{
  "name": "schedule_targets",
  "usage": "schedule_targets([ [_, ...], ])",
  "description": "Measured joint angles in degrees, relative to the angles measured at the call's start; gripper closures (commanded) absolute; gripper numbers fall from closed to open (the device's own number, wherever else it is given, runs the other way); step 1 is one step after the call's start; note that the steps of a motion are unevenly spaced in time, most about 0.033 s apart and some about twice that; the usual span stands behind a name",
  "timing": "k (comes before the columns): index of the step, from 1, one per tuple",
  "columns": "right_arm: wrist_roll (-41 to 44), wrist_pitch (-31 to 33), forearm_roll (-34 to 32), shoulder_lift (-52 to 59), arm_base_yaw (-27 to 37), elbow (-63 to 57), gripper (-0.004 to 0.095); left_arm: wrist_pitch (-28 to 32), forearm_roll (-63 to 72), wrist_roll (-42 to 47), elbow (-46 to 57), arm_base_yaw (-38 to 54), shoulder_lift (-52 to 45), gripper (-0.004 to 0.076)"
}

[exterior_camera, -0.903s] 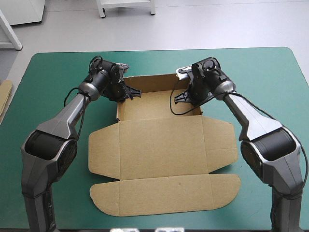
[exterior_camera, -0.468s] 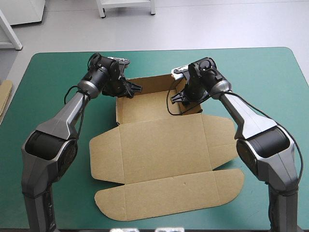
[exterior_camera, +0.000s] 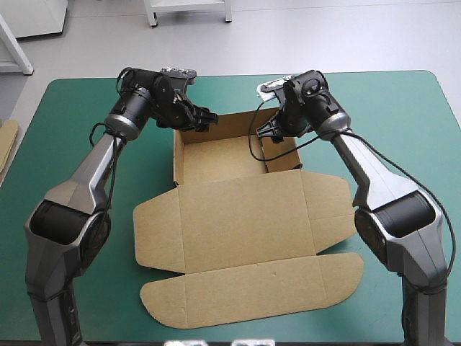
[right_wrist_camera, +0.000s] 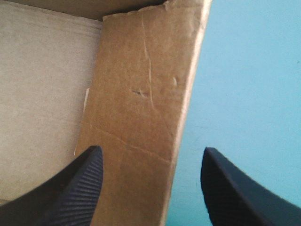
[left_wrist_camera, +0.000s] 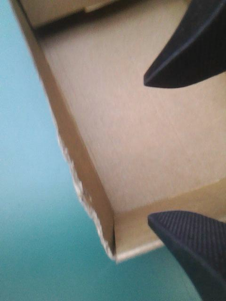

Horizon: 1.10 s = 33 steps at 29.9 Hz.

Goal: Fold the box

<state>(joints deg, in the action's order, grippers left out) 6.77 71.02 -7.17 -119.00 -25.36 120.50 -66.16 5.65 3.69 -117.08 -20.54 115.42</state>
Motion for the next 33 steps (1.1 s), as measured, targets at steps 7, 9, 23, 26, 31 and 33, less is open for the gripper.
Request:
schedule_targets([
  [7,-1.9,0.1,0.8,3.1,0.0,0.1,0.037,-0.1,9.6,-9.8,0.0,-0.2,-5.8,0.0266],
  [9,-2.4,0.3,1.1,4.5,0.0,0.1,0.0408,-0.1,10.8,-11.9,1.2,-0.2,-7.9,0.0266],
  [23,-4.5,0.4,3.3,11.4,0.0,0.1,0.0422,18.3,23.2,-24.3,43.5,-0.2,-37.8,0.0266],
  [26,-4.6,0.4,3.3,11.4,0.0,0.1,0.0422,23.2,24.5,-25.3,54.1,-0.2,-49.2,0.0266],
  [31,-4.8,0.4,4.2,11.9,0.0,-0.2,0.0422,29.9,24.8,-25.5,68.6,-0.2,-71.6,0.0266],
  [33,-5.0,0.4,5.3,12.8,0.0,-1.3,0.0421,31.7,24.7,-25.5,72.1,-0.2,-79.1,0.0266],
])
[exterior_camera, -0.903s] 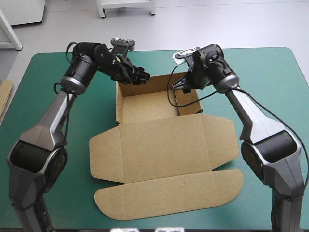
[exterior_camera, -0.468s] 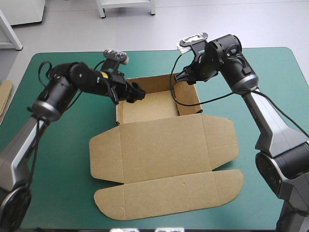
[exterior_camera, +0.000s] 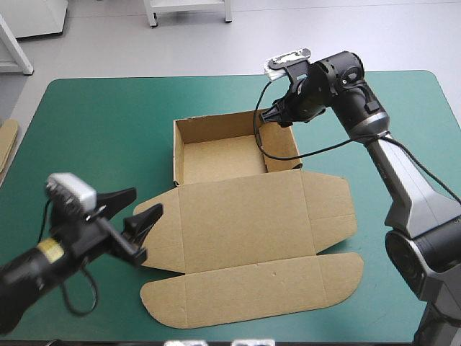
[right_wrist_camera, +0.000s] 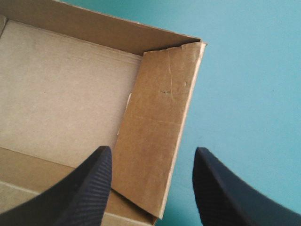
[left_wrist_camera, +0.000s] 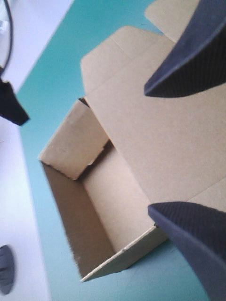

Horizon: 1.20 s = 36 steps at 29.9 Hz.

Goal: Fold the box

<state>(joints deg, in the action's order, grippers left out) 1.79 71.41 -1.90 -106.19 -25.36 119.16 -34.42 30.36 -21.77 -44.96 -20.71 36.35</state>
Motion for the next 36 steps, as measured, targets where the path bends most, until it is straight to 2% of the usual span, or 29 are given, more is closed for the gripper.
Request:
schedule_targets([
  [3,-0.1,0.1,0.6,1.7,-0.1,-1.8,0.0404,2.6,-1.2,2.1,5.7,0.0,-13.4,0.0266],
  [4,0.1,0.1,-0.1,2.2,-0.1,-2.2,0.0388,2.7,-3.2,5.3,7.2,0.0,-17.1,0.0266],
  [6,0.4,0.1,-1.9,2.4,-0.1,-2.6,0.0357,0.4,-9.6,12.2,9.7,0.0,-22.8,0.0266],
  [9,2.0,0.1,-4.2,2.4,-0.1,-3.0,0.0322,-5.8,-17.8,20.5,11.5,0.0,-26.5,0.0266],
  [13,3.9,0.1,-4.8,0.9,-0.2,-3.1,0.0317,-5.6,-23.3,23.2,11.7,0.0,-25.6,0.0266],
  [18,5.3,0.1,-4.8,-3.7,-0.2,-3.1,0.0316,-3.8,-26.2,23.5,11.7,0.0,-17.8,0.0266],
  [25,6.3,-0.5,-4.4,-9.9,0.3,-3.2,0.0316,3.8,-27.1,23.5,11.7,0.0,-12.0,0.0266],
  [36,6.5,-1.8,-2.6,-14.4,1.9,-3.2,0.0318,4.2,-27.2,23.1,11.7,0.0,-10.4,0.0266],
])
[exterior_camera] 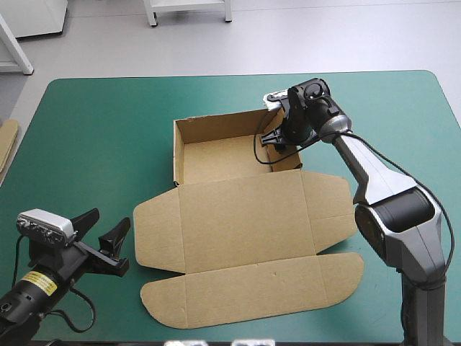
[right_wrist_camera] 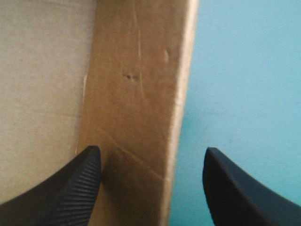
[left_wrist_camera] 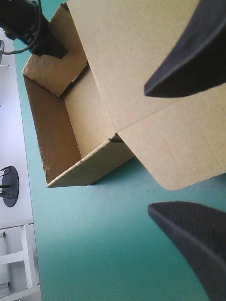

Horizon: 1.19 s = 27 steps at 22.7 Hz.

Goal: Fold the box

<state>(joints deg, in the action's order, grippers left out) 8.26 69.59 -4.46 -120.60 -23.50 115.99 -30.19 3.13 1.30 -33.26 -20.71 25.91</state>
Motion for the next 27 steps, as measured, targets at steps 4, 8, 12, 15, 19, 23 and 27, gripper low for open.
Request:
schedule_targets([
  [4,0.0,-0.9,0.6,-0.1,0.0,0.0,0.0442,0.1,0.0,0.0,0.0,0.0,0.0,0.0266],
  [8,0.0,0.2,0.7,-1.3,0.0,0.0,0.0912,0.1,0.0,0.0,0.0,0.0,0.0,0.0266],
  [12,0.2,0.4,1.5,-1.7,0.0,0.0,0.0912,0.1,0.0,0.0,0.0,0.0,0.0,0.0266],
  [15,0.0,0.2,2.6,-1.7,1.0,0.0,0.0924,0.1,0.0,0.0,0.0,0.0,0.0,0.0266],
  [19,-0.9,0.8,4.1,-1.7,5.5,0.0,0.0925,0.1,0.0,0.0,0.0,0.0,0.0,0.0267],
  [23,-1.8,1.0,4.5,-1.4,10.3,0.0,0.0925,0.1,0.0,0.0,0.0,0.0,0.0,0.0267],
  [27,-2.4,1.2,4.1,-0.6,15.1,0.0,0.0925,0.1,0.0,0.0,0.0,0.0,0.0,0.0267],
])
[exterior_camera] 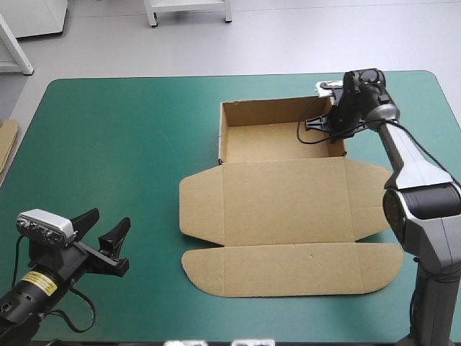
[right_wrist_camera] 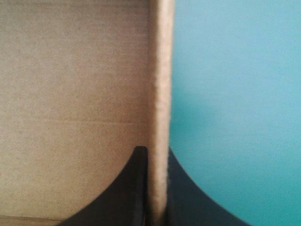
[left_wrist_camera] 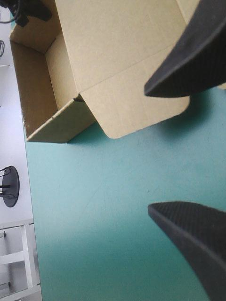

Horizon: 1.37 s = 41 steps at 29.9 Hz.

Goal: Fold the box

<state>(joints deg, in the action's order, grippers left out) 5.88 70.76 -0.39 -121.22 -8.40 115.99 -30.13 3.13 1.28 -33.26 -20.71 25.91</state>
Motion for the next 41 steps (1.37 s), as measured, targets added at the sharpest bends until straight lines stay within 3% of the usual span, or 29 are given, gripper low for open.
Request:
schedule_targets([
  [19,-1.1,0.3,-1.4,0.5,23.1,0.0,0.0923,-2.4,0.0,-0.6,0.0,0.0,0.0,0.0267],
  [35,-1.3,0.3,-1.6,0.5,37.4,0.0,0.0923,-2.4,0.0,-0.6,0.0,0.0,0.0,0.0267],
  [41,-1.3,-0.1,-1.4,0.5,38.7,-0.8,0.0923,-2.4,0.0,-0.6,0.0,0.0,0.0,0.0267],
])
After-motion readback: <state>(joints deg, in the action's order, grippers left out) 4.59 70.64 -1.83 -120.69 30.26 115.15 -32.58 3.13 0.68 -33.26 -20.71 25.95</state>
